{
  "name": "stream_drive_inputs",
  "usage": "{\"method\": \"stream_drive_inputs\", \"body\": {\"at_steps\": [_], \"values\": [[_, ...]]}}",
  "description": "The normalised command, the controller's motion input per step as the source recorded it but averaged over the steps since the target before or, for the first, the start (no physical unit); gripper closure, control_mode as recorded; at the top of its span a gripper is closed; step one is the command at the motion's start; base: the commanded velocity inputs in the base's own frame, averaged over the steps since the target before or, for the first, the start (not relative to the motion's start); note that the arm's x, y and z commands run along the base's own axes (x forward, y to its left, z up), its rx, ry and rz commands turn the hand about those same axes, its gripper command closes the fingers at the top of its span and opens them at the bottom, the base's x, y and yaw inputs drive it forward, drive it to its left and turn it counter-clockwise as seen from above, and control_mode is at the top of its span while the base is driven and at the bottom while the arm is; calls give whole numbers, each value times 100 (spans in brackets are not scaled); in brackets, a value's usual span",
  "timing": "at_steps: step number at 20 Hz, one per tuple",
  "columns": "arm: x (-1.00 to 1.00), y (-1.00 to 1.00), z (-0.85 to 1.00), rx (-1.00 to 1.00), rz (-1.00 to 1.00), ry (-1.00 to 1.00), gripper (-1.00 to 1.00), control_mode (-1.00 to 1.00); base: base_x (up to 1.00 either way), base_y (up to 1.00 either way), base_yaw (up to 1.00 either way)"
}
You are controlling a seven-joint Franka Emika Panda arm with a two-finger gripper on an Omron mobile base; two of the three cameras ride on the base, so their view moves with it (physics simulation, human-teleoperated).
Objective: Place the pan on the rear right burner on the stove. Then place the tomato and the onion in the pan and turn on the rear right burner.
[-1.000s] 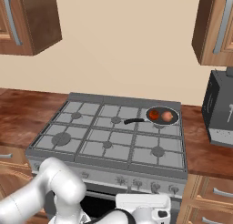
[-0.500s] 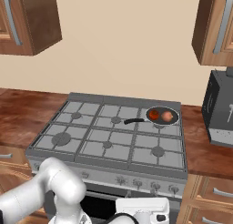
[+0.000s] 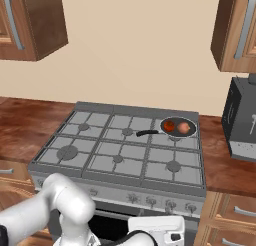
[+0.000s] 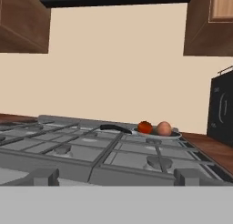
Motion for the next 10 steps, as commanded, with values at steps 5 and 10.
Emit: {"method": "stream_drive_inputs", "body": {"at_steps": [5, 10], "values": [[21, 0, -23, -1, 0, 0, -100, -100, 0, 0, 0], [20, 0, -28, -2, 0, 0, -100, -100, 0, 0, 0]]}}
